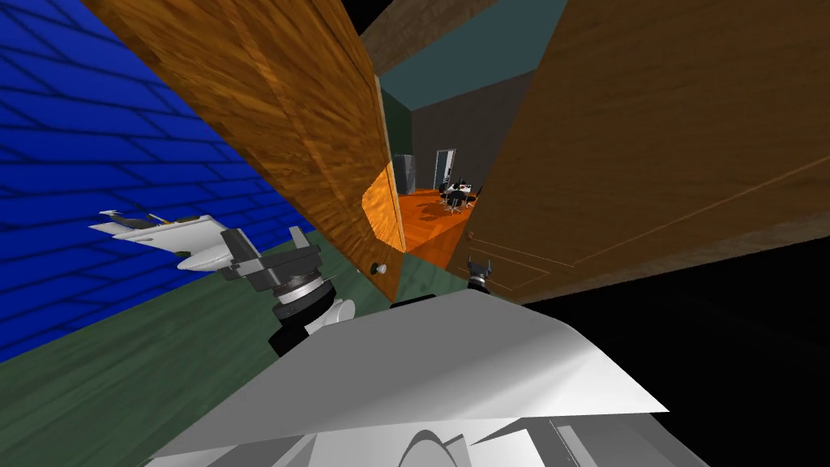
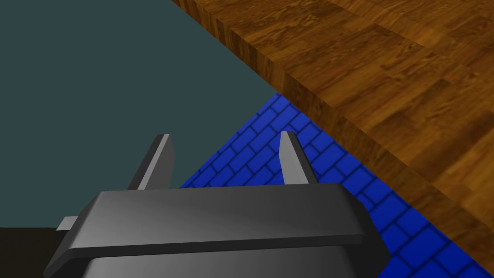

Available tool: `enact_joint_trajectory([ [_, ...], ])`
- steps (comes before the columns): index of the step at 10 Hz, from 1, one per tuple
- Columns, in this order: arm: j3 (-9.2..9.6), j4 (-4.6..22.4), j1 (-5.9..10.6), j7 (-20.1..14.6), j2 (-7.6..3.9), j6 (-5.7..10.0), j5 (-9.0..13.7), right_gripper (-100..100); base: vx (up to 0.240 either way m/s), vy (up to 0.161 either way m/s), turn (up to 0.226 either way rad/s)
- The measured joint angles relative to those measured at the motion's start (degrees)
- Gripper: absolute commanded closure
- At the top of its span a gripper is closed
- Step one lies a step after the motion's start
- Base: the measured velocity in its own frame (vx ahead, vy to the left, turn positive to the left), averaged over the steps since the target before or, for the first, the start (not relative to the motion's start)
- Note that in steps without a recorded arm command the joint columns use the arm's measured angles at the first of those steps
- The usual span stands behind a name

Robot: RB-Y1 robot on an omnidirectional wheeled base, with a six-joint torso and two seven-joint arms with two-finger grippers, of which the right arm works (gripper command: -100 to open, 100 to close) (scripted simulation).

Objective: Pull the door open

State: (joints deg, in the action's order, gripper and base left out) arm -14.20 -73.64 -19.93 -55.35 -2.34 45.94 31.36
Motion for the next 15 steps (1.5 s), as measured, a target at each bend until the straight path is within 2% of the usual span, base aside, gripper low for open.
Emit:
enact_joint_trajectory([
  [2, -0.41, 2.81, 0.42, -2.74, 0.97, 0.91, 1.80, -100, 0.079, -0.104, 0.200],
  [4, -0.98, 4.63, 0.71, -4.94, 1.60, 1.14, 3.47, -100, 0.089, -0.108, 0.214],
  [6, -1.30, 7.63, 1.10, -7.67, 2.04, 2.18, 4.90, -100, 0.089, -0.119, 0.214],
  [8, -1.73, 9.40, 1.31, -9.83, 2.96, 2.63, 6.41, -100, 0.100, -0.126, 0.137],
  [10, -1.88, 10.09, 1.24, -10.91, 3.47, 2.79, 7.06, -100, 0.002, 0.014, 0.117],
  [15, -1.29, 13.51, 2.06, -12.33, -1.47, 3.51, 10.22, -100, -0.039, 0.128, 0.160],
])
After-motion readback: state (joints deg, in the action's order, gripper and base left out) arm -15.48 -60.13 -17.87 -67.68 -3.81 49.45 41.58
